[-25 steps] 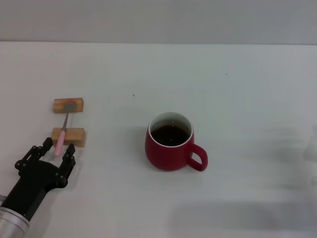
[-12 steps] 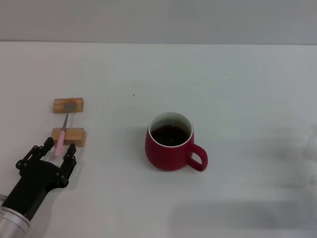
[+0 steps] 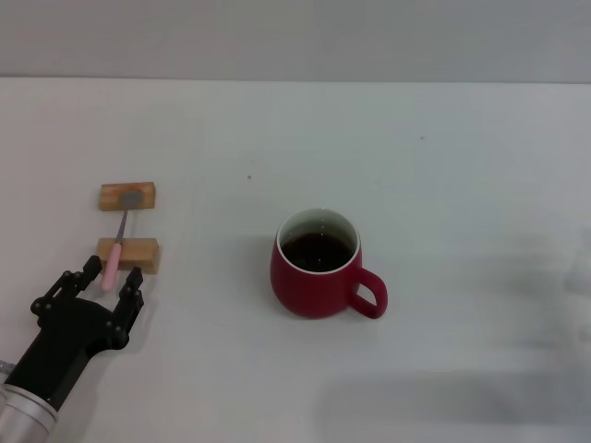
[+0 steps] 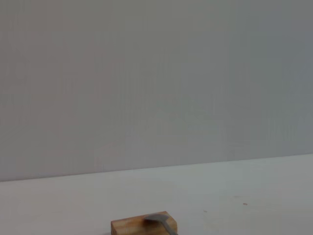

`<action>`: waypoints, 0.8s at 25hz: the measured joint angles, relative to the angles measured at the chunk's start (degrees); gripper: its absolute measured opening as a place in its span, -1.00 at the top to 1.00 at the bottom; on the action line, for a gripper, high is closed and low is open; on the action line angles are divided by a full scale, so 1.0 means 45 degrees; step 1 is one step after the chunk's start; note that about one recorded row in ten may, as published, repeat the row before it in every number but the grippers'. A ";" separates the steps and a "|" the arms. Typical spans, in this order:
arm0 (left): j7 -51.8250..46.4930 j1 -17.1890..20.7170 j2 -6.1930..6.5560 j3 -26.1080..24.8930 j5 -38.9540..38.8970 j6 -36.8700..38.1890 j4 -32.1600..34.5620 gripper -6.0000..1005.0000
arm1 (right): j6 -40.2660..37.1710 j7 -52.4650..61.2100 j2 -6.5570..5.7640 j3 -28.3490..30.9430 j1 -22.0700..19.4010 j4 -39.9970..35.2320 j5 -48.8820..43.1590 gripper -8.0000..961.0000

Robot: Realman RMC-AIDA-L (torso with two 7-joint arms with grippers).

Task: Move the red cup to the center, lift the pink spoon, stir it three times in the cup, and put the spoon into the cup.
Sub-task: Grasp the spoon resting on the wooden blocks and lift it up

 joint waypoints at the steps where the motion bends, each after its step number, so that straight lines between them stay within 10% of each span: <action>1: 0.0000 0.0000 0.0000 -0.0002 0.0000 -0.0001 0.0001 -0.06 | 0.0000 0.0000 -0.0001 0.0000 0.0005 -0.0011 0.0000 0.99; 20: 0.0171 0.0052 0.0009 0.0073 0.0003 0.0067 -0.0049 0.04 | 0.0000 0.0001 -0.0001 0.0000 0.0010 -0.0043 0.0002 0.99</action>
